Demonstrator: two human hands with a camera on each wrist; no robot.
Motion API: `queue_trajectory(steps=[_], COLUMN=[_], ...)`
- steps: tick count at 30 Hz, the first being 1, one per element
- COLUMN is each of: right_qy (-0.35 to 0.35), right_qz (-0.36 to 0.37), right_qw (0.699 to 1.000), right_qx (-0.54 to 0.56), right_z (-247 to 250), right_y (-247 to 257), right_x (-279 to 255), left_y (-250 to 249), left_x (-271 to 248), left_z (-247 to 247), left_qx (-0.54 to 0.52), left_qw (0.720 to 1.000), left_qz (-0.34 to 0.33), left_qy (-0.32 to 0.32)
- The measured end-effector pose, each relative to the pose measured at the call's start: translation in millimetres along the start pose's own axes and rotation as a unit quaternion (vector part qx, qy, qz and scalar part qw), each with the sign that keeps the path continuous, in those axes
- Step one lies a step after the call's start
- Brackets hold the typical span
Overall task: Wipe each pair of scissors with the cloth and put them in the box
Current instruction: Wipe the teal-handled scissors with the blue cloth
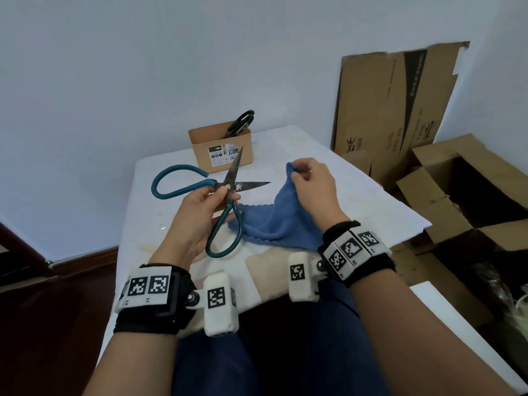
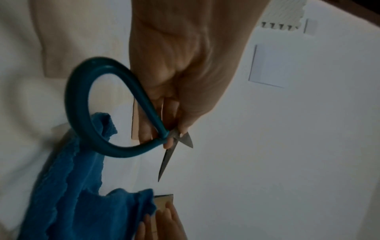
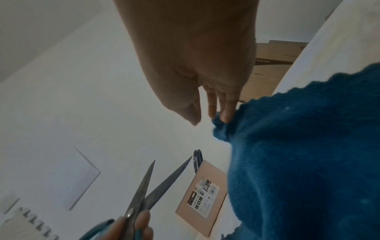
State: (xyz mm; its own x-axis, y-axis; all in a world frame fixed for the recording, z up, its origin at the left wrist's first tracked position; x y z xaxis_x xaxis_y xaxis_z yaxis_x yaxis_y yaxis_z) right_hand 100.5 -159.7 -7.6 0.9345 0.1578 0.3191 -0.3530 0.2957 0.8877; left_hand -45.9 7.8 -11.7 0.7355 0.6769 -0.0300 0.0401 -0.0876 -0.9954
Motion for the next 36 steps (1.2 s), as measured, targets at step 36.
queue_trajectory(steps=[36], right_qy=[0.197], right_qz=[-0.240], right_qw=[0.889], right_qx=[0.337], right_z=[-17], right_y=[4], right_x=[-40], left_y=[-8], left_x=[-6], left_z=[-2], left_qx=[0.045], left_qw=[0.999], left_qz=[0.016], left_qy=[-0.011])
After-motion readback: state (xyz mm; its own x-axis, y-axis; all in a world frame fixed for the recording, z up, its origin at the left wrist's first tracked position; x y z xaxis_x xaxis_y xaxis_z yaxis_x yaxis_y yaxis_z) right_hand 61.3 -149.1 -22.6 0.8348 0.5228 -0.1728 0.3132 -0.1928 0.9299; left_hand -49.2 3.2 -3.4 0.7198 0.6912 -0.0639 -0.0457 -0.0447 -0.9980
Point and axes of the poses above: each hand's wrist, its own x-axis towards the middle knuckle, its own z-axis out of the back of the hand, y = z × x, the point moved 2 cm from there along x, towards the middle knuckle, and after that the axes turned 7 degrees about -y, right-handed, at the moved point
